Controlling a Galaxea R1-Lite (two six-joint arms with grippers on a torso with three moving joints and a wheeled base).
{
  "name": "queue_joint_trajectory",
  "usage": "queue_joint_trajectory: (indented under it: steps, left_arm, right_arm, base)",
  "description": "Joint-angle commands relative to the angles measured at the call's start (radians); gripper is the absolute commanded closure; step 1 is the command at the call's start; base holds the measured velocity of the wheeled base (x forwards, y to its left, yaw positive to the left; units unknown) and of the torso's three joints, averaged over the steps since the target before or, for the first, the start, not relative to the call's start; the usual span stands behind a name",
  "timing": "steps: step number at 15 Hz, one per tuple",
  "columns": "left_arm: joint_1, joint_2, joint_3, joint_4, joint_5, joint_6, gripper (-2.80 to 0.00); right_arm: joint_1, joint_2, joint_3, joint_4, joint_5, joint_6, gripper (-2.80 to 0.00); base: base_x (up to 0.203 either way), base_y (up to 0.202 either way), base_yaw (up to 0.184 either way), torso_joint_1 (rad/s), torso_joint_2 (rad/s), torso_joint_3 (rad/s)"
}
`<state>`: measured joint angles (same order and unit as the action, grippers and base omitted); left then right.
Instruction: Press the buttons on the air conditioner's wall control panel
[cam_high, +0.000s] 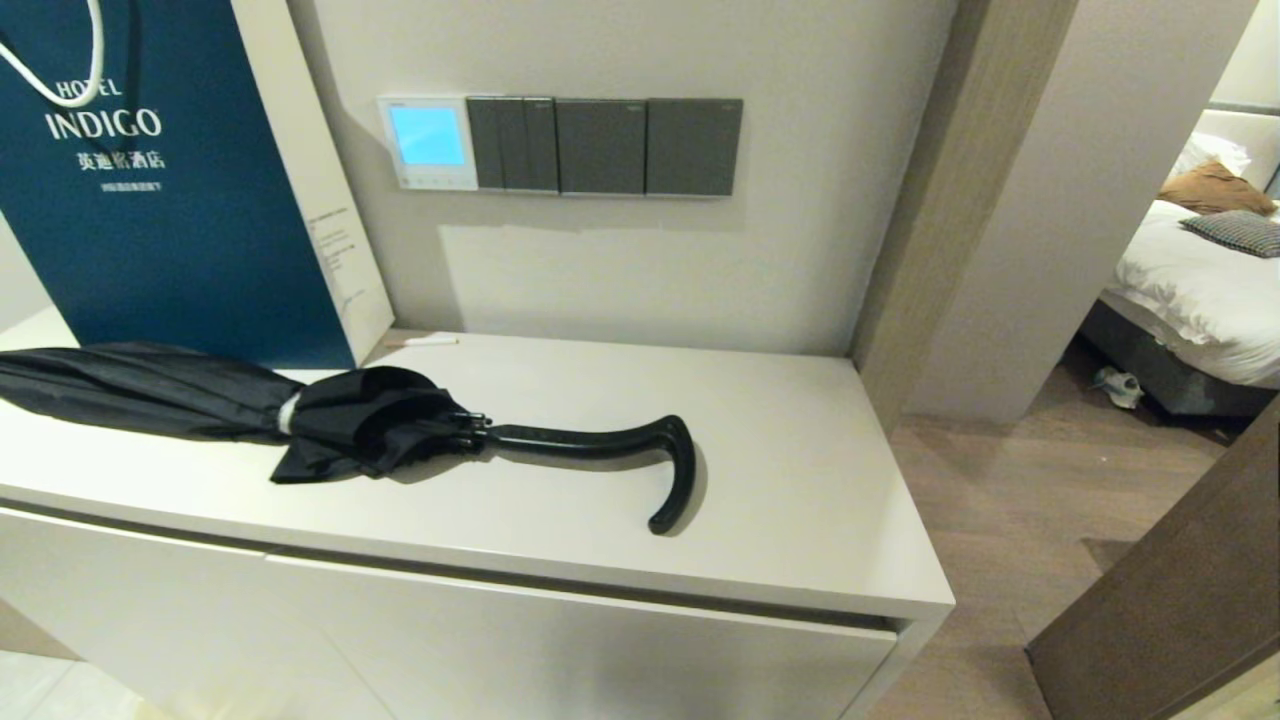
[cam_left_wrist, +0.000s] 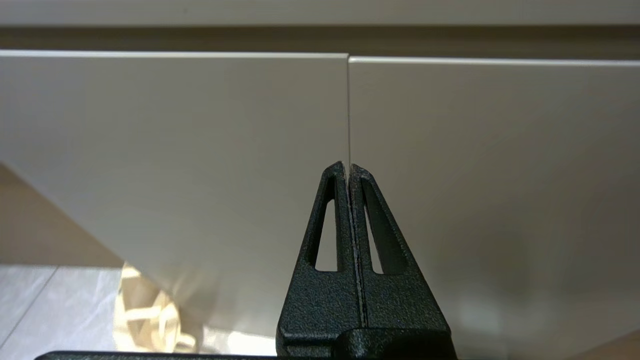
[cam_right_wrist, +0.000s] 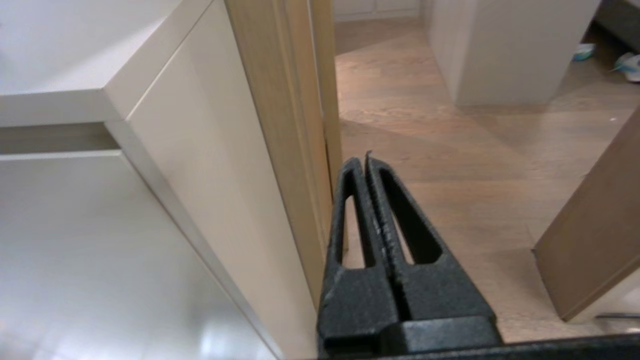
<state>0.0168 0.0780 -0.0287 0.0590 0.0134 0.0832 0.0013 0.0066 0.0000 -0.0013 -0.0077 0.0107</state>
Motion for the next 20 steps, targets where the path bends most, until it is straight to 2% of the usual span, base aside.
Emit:
queue_joint_trajectory:
  steps: [1,5,6,7,20]
  left_arm:
    - [-0.003,-0.077,-0.009,0.060,-0.014,0.010,0.00]
    - [-0.006,-0.078,-0.010,0.061,-0.043,0.014,0.00]
    - [-0.009,-0.078,-0.010,0.058,-0.041,0.008,0.00]
    - [-0.011,-0.078,-0.010,0.053,-0.039,-0.023,0.00]
    - [-0.012,-0.078,-0.010,0.050,-0.030,-0.057,0.00]
  right_arm:
    - [0.000,0.001,0.002,0.000,0.000,0.000,0.00]
    - [0.000,0.001,0.002,0.000,0.000,0.000,0.00]
    - [0.000,0.001,0.002,0.000,0.000,0.000,0.00]
    - [0.000,0.001,0.002,0.000,0.000,0.000,0.00]
    - [0.000,0.001,0.002,0.000,0.000,0.000,0.00]
  base:
    - [0.000,0.000,0.000,0.000,0.00,0.000]
    - [0.000,0.000,0.000,0.000,0.00,0.000]
    - [0.000,0.000,0.000,0.000,0.00,0.000]
    - [0.000,0.000,0.000,0.000,0.00,0.000]
    - [0.000,0.000,0.000,0.000,0.00,0.000]
